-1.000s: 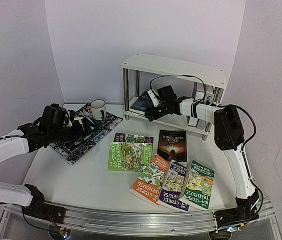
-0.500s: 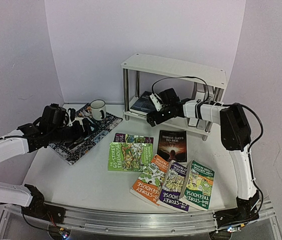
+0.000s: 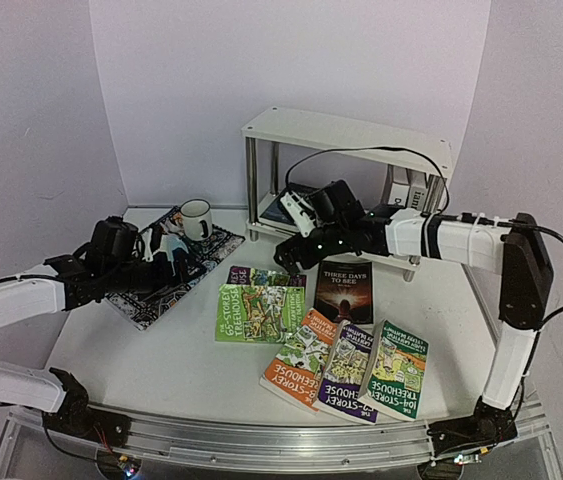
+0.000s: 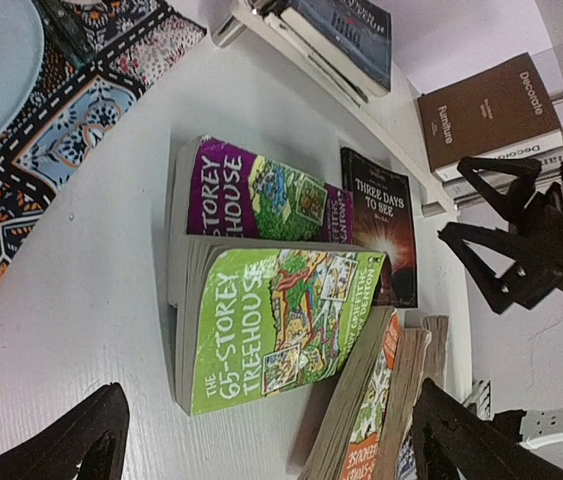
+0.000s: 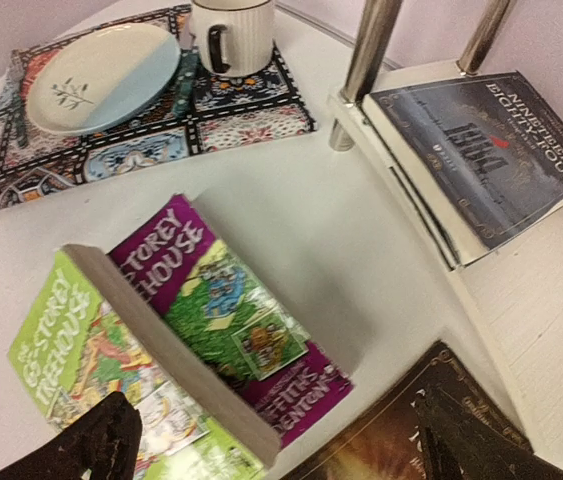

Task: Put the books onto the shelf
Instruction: Pick up the book from the book pile.

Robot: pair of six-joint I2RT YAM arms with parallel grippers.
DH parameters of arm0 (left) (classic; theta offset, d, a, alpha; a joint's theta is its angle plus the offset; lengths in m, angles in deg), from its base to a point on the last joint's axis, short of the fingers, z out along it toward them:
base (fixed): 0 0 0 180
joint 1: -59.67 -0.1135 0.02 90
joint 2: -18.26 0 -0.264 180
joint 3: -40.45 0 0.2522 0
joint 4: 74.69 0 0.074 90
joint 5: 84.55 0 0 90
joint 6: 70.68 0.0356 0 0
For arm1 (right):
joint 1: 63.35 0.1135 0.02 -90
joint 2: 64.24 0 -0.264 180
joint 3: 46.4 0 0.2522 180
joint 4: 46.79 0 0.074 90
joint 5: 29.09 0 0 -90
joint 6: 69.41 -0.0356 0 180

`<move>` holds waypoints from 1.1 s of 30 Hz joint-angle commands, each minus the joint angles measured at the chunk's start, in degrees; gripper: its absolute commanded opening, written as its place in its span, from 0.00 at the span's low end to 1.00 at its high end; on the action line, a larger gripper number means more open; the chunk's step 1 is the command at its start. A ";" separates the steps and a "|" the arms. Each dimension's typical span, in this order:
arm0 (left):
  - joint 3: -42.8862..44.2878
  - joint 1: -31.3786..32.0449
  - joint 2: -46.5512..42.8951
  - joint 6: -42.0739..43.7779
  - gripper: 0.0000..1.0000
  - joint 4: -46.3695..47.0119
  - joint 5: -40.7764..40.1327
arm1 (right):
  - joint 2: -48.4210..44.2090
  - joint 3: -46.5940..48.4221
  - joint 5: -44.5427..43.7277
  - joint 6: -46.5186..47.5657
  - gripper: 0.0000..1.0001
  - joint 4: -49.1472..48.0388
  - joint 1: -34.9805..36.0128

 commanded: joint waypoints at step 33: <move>6.43 22.90 33.48 -0.72 0.99 19.89 15.86 | -34.97 -36.16 5.53 -22.83 0.98 9.93 1.78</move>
